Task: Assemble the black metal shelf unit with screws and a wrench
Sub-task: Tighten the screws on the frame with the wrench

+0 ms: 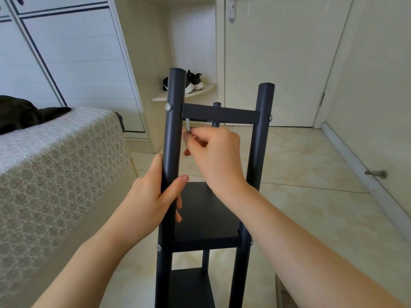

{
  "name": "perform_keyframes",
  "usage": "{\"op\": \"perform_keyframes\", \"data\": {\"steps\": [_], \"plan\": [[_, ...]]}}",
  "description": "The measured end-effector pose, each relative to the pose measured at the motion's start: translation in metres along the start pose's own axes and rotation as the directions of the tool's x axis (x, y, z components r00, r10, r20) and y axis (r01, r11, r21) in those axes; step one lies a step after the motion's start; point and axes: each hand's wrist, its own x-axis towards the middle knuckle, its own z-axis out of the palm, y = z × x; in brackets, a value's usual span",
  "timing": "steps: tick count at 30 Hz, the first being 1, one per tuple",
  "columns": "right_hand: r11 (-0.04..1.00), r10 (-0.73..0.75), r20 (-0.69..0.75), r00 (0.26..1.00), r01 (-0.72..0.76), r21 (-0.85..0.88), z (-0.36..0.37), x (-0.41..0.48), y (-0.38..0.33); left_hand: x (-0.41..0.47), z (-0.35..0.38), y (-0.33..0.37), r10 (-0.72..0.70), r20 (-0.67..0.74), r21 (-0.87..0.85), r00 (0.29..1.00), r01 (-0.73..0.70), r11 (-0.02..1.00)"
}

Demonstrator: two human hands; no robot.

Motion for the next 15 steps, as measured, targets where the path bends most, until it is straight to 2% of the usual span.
{"op": "perform_keyframes", "data": {"steps": [7, 15], "plan": [[0.999, -0.005, -0.081, 0.997, 0.008, 0.033, 0.008, -0.001, 0.000, 0.000, -0.003, -0.002, -0.006, -0.004, -0.005, 1.000, 0.006, 1.000], [0.999, -0.026, -0.067, 0.997, 0.028, 0.027, 0.013, 0.001, 0.003, 0.001, -0.006, -0.007, -0.010, 0.017, -0.025, 1.000, 0.010, 1.000]]}}
